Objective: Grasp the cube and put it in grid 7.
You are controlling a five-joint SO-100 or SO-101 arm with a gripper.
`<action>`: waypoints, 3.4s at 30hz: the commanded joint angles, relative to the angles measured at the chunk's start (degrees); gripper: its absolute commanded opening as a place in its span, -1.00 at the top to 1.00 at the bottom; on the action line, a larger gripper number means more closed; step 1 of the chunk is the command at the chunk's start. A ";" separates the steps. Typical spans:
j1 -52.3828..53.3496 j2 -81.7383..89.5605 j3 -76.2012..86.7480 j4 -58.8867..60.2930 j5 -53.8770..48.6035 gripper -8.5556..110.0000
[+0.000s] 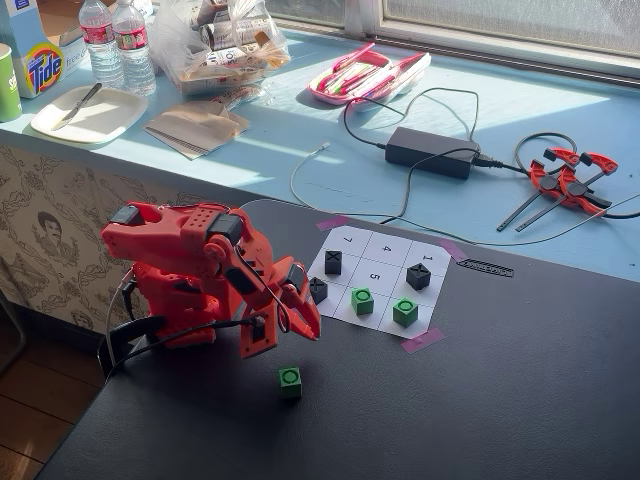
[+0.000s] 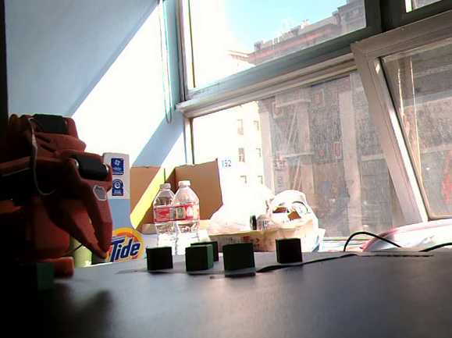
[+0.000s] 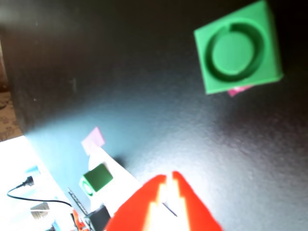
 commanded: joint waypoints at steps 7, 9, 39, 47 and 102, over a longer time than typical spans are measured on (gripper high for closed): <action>-0.53 0.18 2.55 -0.79 -0.79 0.85; -0.53 0.18 2.55 -0.79 -0.79 0.85; -2.37 0.18 2.55 -0.88 -3.08 0.85; -2.02 0.18 2.55 -0.88 -2.64 0.85; 28.04 -57.92 -32.43 -5.19 -58.10 0.38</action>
